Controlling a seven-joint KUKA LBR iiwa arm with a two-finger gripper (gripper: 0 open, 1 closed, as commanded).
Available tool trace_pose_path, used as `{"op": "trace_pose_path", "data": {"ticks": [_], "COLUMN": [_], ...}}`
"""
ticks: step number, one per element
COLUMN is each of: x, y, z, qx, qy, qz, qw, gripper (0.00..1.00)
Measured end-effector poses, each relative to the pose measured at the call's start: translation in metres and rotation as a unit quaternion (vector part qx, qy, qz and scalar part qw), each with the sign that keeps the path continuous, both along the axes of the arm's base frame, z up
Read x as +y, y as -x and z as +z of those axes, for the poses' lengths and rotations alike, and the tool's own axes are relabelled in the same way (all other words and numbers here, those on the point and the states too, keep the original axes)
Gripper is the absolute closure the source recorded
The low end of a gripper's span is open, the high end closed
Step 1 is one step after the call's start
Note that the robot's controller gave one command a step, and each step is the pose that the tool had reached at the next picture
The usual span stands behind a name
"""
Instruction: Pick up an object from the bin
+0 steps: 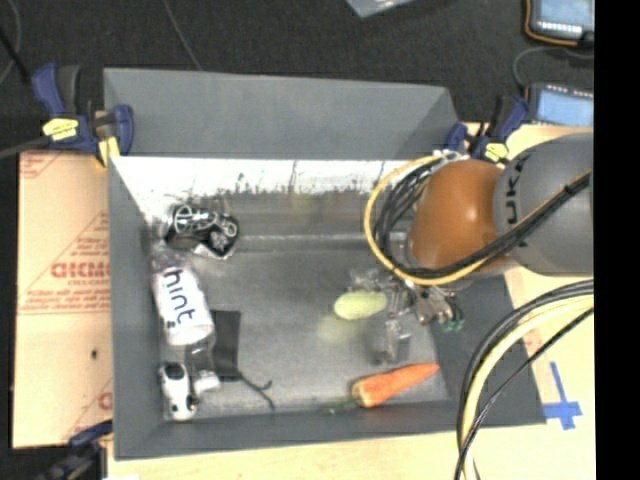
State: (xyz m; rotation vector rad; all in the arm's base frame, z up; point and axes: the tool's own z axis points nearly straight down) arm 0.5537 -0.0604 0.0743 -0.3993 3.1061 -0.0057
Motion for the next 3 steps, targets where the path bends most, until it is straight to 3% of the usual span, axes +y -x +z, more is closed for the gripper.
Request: {"op": "trace_pose_path", "data": {"ticks": [1,2,3], "x": [0.036,0.036,0.036], "y": [-0.003,-0.003,0.005], "z": [0.021,0.021,0.173], "qx": [-0.0039,-0.0039,-0.0074], "qy": [0.0,0.0,0.0], "qz": [0.011,0.011,-0.012], "qw": [0.9999,0.9999,0.9999], "gripper": [1.0,1.0,1.0]}}
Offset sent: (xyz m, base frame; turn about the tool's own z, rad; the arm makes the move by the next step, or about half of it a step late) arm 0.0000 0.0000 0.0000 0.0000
